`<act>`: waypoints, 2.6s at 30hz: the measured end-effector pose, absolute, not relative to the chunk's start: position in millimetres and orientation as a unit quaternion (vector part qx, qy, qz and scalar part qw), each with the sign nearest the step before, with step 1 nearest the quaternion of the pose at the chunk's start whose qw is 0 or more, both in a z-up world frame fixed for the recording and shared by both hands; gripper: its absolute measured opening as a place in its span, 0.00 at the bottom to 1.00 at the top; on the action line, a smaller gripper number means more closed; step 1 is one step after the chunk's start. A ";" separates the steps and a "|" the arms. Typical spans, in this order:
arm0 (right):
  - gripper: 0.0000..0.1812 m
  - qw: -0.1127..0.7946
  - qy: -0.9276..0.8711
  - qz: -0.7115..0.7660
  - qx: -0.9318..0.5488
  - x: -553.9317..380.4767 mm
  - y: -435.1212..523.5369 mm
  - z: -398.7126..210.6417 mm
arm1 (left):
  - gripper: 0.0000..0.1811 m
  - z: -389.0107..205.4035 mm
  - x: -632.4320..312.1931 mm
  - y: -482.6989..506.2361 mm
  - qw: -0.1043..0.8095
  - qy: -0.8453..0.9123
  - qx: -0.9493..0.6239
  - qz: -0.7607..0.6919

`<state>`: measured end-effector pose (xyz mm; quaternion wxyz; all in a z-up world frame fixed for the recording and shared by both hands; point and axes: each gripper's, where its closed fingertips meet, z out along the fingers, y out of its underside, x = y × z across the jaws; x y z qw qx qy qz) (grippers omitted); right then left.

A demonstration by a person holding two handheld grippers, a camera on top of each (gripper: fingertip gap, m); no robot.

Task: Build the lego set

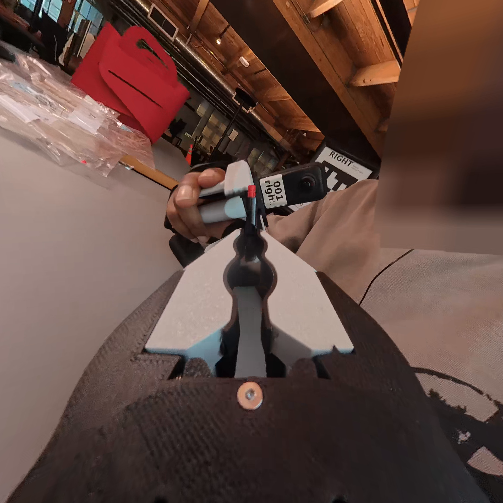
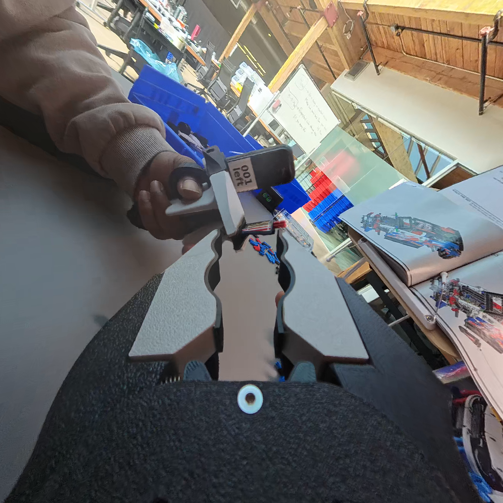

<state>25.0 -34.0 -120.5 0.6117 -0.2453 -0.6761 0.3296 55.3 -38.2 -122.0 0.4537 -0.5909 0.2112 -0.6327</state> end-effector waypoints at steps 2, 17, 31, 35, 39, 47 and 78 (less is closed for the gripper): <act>0.20 0.594 -0.674 0.368 -0.241 29.2 -42.9 -117.6 | 0.03 -119.7 55.5 -44.9 0.497 0.272 -0.581 -0.584; 0.13 0.493 -0.639 0.514 -0.290 44.9 -40.3 -102.4 | 0.03 -126.4 55.1 -53.8 0.546 0.362 -0.572 -0.493; 0.03 0.366 -0.647 0.530 -0.407 26.4 -27.4 -147.4 | 0.03 -163.1 42.5 -25.7 0.512 0.348 -0.668 -0.412; 0.03 0.349 -0.569 0.576 -0.471 17.1 -7.2 -141.5 | 0.04 -155.8 24.7 -6.0 0.569 0.307 -0.680 -0.345; 0.03 0.318 -0.462 0.634 -0.533 7.5 12.5 -138.0 | 0.08 -152.9 3.7 8.2 0.612 0.293 -0.692 -0.245; 0.03 0.227 -0.337 0.704 -0.583 -1.5 23.2 -145.0 | 0.10 -156.3 -6.8 15.2 0.634 0.341 -0.690 -0.082; 0.03 0.163 -0.364 0.682 -0.613 6.0 27.7 -162.2 | 0.14 -179.6 -3.9 11.1 0.567 0.366 -0.729 -0.113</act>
